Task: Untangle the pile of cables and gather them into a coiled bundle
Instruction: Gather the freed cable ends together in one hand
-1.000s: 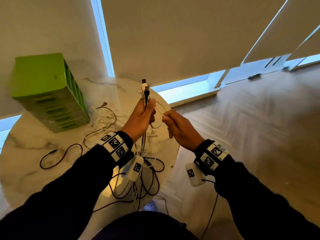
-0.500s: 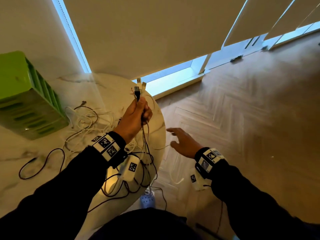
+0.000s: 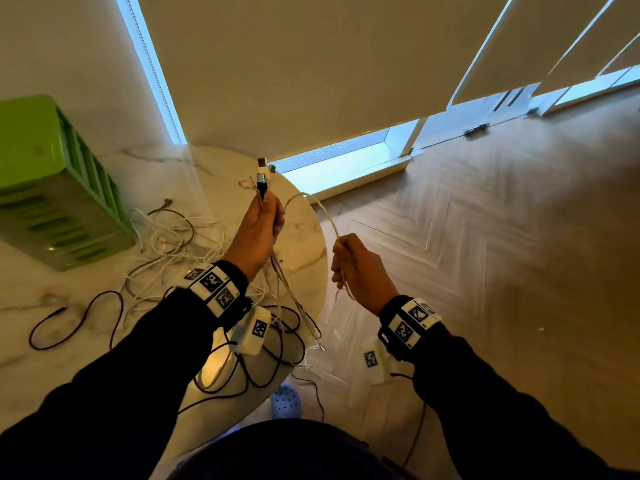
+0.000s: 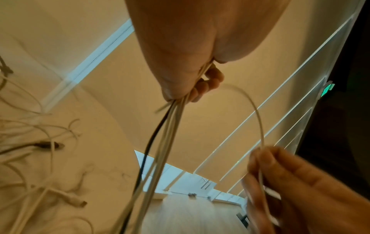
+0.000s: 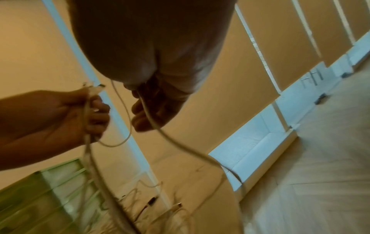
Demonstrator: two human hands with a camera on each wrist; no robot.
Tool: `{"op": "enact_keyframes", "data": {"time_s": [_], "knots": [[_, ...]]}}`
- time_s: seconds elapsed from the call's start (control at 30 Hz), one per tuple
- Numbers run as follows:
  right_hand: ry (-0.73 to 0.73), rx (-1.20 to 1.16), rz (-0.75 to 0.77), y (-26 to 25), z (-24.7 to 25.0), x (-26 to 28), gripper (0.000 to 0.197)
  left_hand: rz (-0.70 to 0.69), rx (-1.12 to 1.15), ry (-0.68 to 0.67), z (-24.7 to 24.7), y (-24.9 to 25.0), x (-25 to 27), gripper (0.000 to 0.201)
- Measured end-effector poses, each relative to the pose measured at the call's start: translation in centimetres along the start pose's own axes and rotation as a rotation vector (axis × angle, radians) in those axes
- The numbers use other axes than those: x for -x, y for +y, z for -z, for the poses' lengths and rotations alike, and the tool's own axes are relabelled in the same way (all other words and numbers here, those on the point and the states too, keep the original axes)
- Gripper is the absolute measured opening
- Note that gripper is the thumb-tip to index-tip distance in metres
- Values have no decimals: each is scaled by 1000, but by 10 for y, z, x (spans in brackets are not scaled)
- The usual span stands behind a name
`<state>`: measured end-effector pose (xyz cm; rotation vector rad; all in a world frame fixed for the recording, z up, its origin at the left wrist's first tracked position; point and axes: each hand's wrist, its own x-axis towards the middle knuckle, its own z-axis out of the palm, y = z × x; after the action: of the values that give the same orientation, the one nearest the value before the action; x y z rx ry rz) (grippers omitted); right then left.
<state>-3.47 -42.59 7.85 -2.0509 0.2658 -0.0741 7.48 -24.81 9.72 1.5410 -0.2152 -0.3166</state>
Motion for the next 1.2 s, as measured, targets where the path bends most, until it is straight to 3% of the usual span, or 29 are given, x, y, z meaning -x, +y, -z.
{"op": "enact_keyframes", "data": {"time_s": [0.07,0.1,0.2,0.23,0.3,0.37,0.4,0.47,0.53,0.57,0.7,0.83,0.9,1.03,1.1,1.2], "knots": [[-100,18,-208,24,19,-4,14,6,121,-7,7,4,-3,37],[-213,145,-330,37,27,-7,15,12,202,-30,10,7,-4,37],[-610,881,-599,60,37,-12,58,-1,324,-119,12,17,0,36],[-660,972,-600,58,35,-15,80,-9,333,-158,11,19,3,36],[-630,809,-470,37,26,-20,121,-10,350,-239,8,24,9,34],[-561,494,-226,5,9,-25,132,4,353,-308,5,28,15,34],[-557,337,-139,-11,-2,-27,125,8,340,-334,5,29,17,35],[-641,84,-89,-36,-23,-32,90,19,278,-380,4,34,22,36],[-781,29,-78,-50,-41,-35,44,53,234,-410,11,41,24,35],[-841,40,-89,-53,-47,-36,31,75,229,-421,16,45,24,34],[-1000,148,-261,-42,-49,-41,42,167,256,-444,47,53,23,31],[-994,363,-332,-30,-32,-59,43,230,354,-358,65,50,28,29],[-863,471,-226,-24,-25,-71,39,192,408,-260,65,49,28,23],[-414,565,27,-13,-20,-82,34,82,448,-79,64,51,23,15],[-331,508,89,-12,-24,-77,33,31,446,-1,64,53,18,16],[-369,398,135,-7,-39,-65,30,-20,472,133,64,56,10,22]]}}
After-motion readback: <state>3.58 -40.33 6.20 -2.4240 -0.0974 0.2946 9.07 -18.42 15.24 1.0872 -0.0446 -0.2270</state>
